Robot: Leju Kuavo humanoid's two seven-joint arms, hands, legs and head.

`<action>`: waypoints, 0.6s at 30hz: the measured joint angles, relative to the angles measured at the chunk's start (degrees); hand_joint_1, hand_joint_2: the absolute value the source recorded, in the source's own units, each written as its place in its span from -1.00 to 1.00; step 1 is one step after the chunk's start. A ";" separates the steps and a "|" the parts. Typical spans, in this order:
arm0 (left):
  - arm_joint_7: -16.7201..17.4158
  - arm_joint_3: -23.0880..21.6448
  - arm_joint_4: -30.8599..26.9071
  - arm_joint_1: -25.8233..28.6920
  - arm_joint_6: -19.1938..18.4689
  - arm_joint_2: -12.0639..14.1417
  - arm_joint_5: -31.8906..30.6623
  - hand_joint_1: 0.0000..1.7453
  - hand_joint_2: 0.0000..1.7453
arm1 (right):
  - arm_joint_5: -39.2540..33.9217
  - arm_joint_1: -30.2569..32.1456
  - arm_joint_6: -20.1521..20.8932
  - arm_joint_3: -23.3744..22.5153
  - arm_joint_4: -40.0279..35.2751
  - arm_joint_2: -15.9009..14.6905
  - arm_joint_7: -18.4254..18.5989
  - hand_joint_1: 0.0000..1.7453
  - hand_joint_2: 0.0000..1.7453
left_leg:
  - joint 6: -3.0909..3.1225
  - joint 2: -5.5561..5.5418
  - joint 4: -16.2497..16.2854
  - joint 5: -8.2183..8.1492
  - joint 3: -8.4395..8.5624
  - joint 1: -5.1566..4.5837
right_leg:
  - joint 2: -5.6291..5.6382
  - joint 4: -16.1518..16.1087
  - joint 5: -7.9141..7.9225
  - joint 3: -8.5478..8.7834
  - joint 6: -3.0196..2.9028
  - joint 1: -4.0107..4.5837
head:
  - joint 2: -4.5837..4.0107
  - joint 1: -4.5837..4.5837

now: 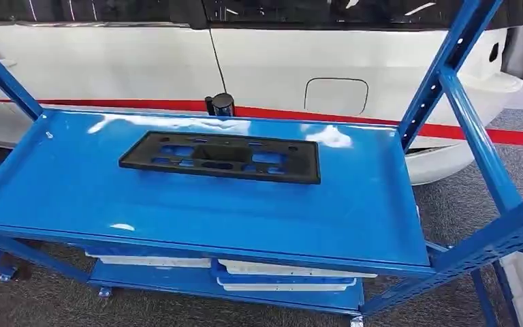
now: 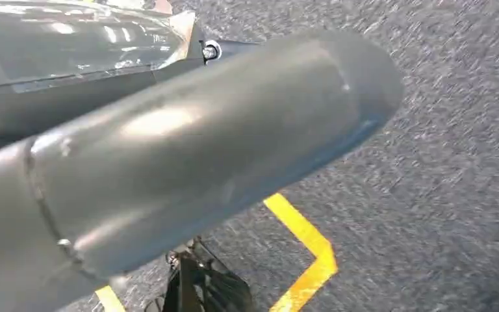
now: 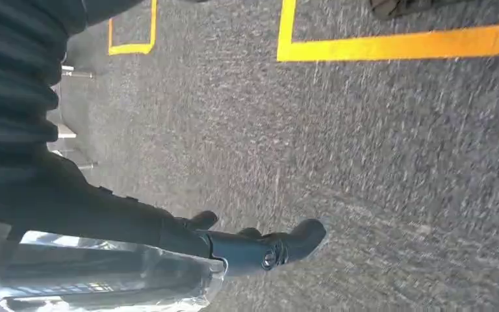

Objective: Take the parts from the cabinet and place them on the table.

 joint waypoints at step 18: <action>-2.27 -1.25 -0.07 -0.15 -2.05 -0.35 -0.44 -1.00 -1.00 | -0.55 -0.29 0.00 -0.64 0.09 -0.70 -2.23 -1.00 1.00 | 0.88 1.16 -12.40 9.74 -0.36 -1.42 | -0.38 -3.41 -4.07 8.04 4.22 -1.54 | 0.00 0.89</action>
